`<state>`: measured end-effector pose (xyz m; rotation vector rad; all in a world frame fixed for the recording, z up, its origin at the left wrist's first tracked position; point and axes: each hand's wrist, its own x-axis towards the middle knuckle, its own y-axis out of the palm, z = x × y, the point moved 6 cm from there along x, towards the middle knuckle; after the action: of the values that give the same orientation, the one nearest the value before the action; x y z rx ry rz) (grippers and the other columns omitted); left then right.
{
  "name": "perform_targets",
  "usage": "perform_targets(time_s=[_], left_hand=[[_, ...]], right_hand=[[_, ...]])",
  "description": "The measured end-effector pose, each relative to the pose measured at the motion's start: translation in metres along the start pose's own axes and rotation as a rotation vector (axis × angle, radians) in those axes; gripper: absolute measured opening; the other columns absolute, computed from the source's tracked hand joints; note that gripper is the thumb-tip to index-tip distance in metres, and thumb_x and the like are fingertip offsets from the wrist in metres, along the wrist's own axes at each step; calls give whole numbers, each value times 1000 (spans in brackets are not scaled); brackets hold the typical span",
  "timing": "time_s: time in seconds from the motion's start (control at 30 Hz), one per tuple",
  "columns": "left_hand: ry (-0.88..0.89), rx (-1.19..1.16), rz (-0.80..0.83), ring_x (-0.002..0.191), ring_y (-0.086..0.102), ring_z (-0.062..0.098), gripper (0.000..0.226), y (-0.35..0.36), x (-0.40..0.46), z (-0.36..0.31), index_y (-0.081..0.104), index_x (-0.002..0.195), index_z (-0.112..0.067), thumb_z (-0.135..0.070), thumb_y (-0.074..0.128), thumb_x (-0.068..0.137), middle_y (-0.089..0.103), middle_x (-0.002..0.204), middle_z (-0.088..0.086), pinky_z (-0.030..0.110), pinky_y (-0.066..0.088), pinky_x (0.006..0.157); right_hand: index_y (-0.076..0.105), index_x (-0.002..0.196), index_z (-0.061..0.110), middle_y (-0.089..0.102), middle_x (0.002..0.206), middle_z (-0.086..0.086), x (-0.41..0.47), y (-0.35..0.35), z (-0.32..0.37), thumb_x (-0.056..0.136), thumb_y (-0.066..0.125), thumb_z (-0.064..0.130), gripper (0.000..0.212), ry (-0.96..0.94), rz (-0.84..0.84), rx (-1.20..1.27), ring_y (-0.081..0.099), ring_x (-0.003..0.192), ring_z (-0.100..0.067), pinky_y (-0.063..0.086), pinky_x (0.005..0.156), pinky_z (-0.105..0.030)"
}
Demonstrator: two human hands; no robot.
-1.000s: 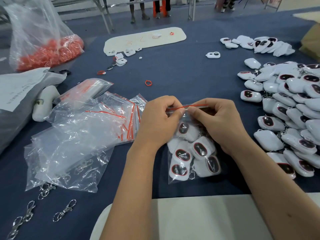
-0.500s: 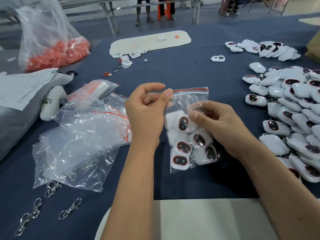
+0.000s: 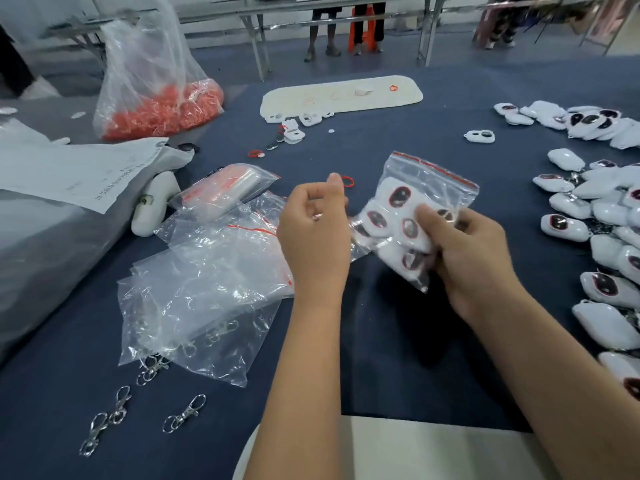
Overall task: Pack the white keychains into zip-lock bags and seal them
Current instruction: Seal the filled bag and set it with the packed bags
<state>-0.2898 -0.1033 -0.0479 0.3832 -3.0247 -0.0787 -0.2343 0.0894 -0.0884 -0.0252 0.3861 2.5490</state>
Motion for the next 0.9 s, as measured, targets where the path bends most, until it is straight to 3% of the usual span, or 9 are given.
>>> perform_targets(time_s=[0.13,0.23,0.33,0.37,0.47,0.6,0.7,0.8,0.9], left_hand=[[123,73,-297,83,63,-2,13,-27,-1,-14,67,90,-21,-27,61,99,71,86,-13,18,46,77],[181,114,-390,103,62,10,9,-41,1,-19,63,105,-24,-20,59,98,68,107,-12,25,47,91],[131,122,-444,121,55,13,26,-49,4,-16,60,123,-22,-19,58,98,61,126,-11,31,44,104],[109,128,-454,124,52,14,31,-52,5,-14,59,128,-21,-18,57,98,59,130,-10,32,43,106],[80,151,-455,125,51,15,32,-54,6,-12,59,127,-22,-15,56,96,58,130,-8,36,43,108],[70,131,-485,123,51,16,29,-56,4,-12,59,121,-19,-12,57,94,59,125,-7,29,42,100],[9,134,-528,123,50,17,27,-62,4,-9,58,119,-18,-11,57,93,56,119,-9,23,34,89],[-42,116,-572,119,51,19,22,-69,5,-6,55,112,-20,-11,56,93,53,113,-9,24,35,86],[0,115,-590,120,52,19,19,-71,5,-10,55,109,-18,-9,56,92,55,113,-7,21,34,87]], right_hand=[[69,107,-12,78,101,-25,21,65,-4,94,78,12,28,113,-14,73,77,96,-42,62,82,-64],[71,103,-7,77,105,-25,34,118,4,99,72,10,17,150,99,134,77,100,-39,61,90,-62],[62,123,-5,73,118,-21,45,152,1,103,67,14,28,210,236,296,73,107,-30,58,102,-45],[58,124,5,72,110,-13,46,155,-4,102,68,17,27,224,250,221,72,97,-24,59,94,-37],[58,84,24,61,75,3,37,144,-9,93,66,10,19,-51,160,-459,57,67,-17,49,65,-31],[73,89,19,73,90,4,3,150,-12,90,64,11,12,-401,276,-802,68,88,-17,55,80,-35],[59,87,20,63,96,0,-15,169,-27,92,58,21,6,-524,495,-1334,57,97,-25,35,78,-32],[42,63,17,52,77,-6,-23,168,-27,88,55,10,29,-450,448,-1273,45,78,-26,29,67,-35],[37,60,14,42,66,-8,-26,160,-27,81,56,2,31,-365,422,-1036,29,71,-20,26,60,-36]])
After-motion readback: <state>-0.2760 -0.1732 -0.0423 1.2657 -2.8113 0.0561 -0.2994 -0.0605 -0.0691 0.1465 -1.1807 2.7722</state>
